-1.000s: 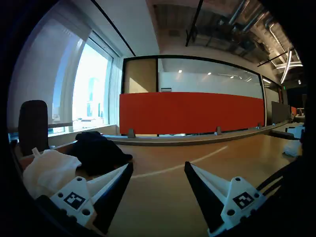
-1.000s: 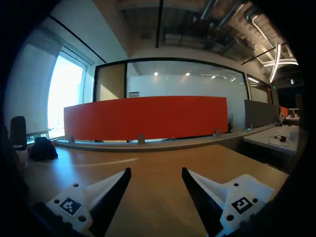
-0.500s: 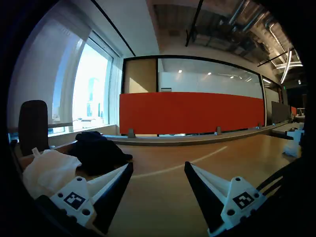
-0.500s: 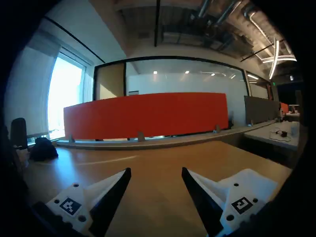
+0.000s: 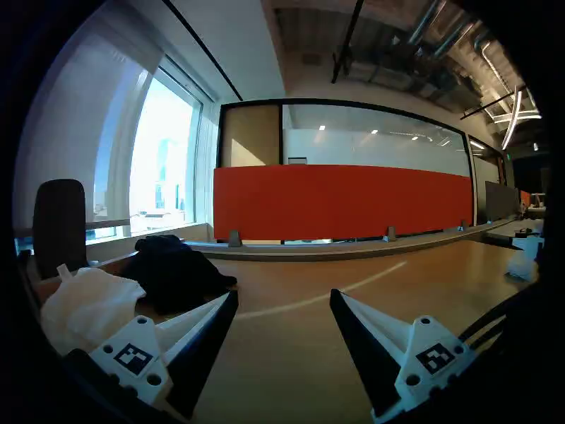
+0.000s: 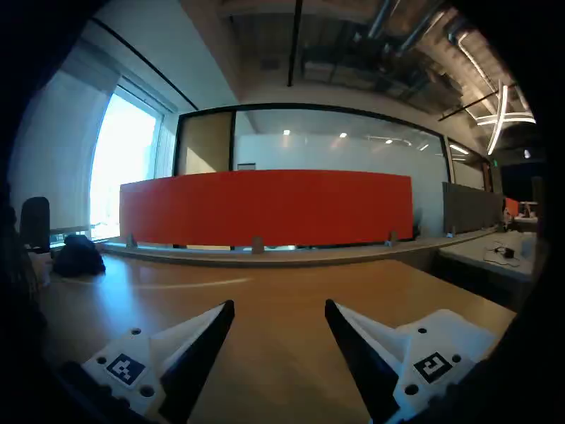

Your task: Fold towel

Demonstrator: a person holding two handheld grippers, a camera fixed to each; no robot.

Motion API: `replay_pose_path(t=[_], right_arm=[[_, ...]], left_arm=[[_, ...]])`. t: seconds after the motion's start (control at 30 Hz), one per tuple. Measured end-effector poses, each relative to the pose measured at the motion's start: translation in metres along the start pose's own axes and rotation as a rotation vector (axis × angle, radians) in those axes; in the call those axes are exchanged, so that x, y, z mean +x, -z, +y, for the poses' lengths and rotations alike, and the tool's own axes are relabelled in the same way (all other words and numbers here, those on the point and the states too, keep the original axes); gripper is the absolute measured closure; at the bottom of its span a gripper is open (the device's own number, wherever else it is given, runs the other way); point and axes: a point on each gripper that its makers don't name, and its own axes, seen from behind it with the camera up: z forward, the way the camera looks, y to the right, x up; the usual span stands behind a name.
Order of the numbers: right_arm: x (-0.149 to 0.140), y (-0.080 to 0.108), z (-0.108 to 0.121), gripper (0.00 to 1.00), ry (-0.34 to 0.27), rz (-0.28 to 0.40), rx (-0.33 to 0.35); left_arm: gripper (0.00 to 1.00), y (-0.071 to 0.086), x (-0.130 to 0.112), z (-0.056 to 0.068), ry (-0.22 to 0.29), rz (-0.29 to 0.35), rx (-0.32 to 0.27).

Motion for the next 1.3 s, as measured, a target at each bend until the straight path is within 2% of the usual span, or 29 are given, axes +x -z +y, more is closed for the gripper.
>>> replay_pose_path(t=[0.17, 1.3], right_arm=[[-0.0005, 0.0013, -0.0041, 0.01, 0.014, 0.008, 0.001], [0.0051, 0.0033, -0.0047, 0.01, 0.009, 0.020, -0.001]], left_arm=[[0.04, 0.0001, 0.0001, 0.0001, 0.000, 0.000, 0.000], [0.04, 0.0000, 0.0011, 0.0005, 0.000, -0.001, 0.000]])
